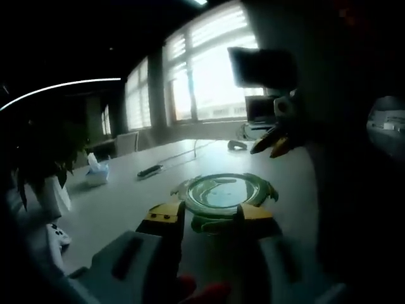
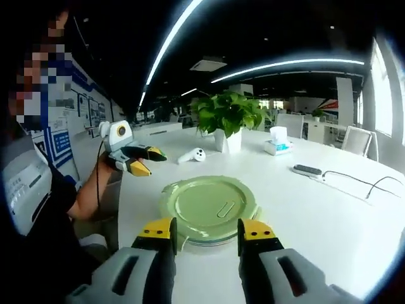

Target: Pick up the tomato from the tabletop place it into the food storage container close the lid and lock the latches

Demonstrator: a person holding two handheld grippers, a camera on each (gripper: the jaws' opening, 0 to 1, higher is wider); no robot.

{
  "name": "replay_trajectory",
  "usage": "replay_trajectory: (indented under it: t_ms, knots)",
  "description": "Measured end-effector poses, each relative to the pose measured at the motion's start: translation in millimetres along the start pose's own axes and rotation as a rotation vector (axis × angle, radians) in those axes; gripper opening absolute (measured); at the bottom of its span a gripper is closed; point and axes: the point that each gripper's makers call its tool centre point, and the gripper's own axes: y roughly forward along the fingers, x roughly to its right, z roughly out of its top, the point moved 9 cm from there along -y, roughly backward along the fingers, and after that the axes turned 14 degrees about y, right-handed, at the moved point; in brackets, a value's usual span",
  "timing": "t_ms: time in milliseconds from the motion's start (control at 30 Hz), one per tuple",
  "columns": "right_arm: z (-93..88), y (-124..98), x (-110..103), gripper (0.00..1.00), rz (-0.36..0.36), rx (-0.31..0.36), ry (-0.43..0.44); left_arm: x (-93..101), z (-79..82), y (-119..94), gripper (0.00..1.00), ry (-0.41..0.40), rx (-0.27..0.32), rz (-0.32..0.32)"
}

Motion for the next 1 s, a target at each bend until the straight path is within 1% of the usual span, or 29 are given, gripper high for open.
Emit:
replay_trajectory:
  t_ms: [67,100,133,233,267,300,333,367,400,433,467,500,533,567,600,633,700,767,833,900,967,1000]
  knots:
    - [0.2,1,6,0.27,-0.015,0.019,0.011,1.2,0.2,0,0.23,0.005,0.000,0.003]
    - [0.6,2,9,0.26,-0.031,0.022,0.035,1.5,0.6,1,0.23,-0.006,-0.001,0.007]
    - [1.8,3,11,0.24,-0.028,0.027,0.035,1.5,1.8,2,0.22,-0.008,0.000,0.017]
    - [4.4,5,18,0.24,-0.033,0.029,0.058,2.4,13.6,12,0.21,0.014,0.017,0.024]
    - [5.0,5,21,0.24,-0.038,0.032,0.060,3.1,16.4,18,0.21,0.036,-0.005,0.004]
    - [5.3,5,23,0.24,-0.044,0.031,0.065,3.5,18.6,24,0.21,0.047,-0.042,-0.016]
    - [5.4,4,26,0.23,-0.049,0.032,0.068,2.9,22.6,34,0.21,0.089,-0.060,-0.036]
    - [5.7,3,29,0.23,-0.058,0.038,0.075,3.0,25.0,38,0.21,0.112,-0.065,-0.051]
    - [5.6,1,31,0.23,-0.063,0.040,0.074,3.6,27.4,45,0.21,0.104,-0.083,-0.081]
    - [5.2,0,34,0.23,-0.069,0.039,0.076,3.6,28.6,50,0.21,0.101,-0.115,-0.109]
    - [4.6,-2,37,0.23,-0.076,0.040,0.078,2.9,30.0,55,0.21,0.146,-0.124,-0.136]
    - [3.6,-4,38,0.23,-0.077,0.043,0.075,3.0,29.9,60,0.22,0.169,-0.136,-0.179]
    - [2.5,-5,40,0.23,-0.076,0.039,0.078,2.7,27.4,65,0.27,0.175,-0.185,-0.226]
    - [0.7,-6,42,0.23,-0.076,0.033,0.081,0.6,28.0,73,0.31,0.206,-0.197,-0.238]
    - [-1.2,-8,43,0.23,-0.077,0.031,0.080,0.4,27.6,80,0.32,0.238,-0.224,-0.265]
    - [-3.1,-10,44,0.24,-0.072,0.027,0.076,1.4,26.0,87,0.32,0.255,-0.263,-0.298]
    - [-5.1,-12,46,0.24,-0.069,0.021,0.081,1.5,23.3,99,0.31,0.294,-0.316,-0.337]
    - [-7.1,-13,50,0.24,-0.062,0.021,0.091,-2.8,24.0,110,0.32,0.290,-0.328,-0.341]
    - [-10.5,-12,52,0.24,-0.056,0.020,0.101,-6.3,25.8,114,0.32,0.249,-0.323,-0.374]
    - [-13.4,-11,55,0.24,-0.049,0.009,0.105,-8.5,26.5,119,0.32,0.248,-0.325,-0.391]
    - [-14.7,-11,59,0.24,-0.046,0.006,0.097,-7.9,23.6,124,0.33,0.264,-0.365,-0.421]
    - [-14.9,-11,62,0.24,-0.041,0.003,0.103,-7.9,22.4,127,0.34,0.276,-0.381,-0.423]
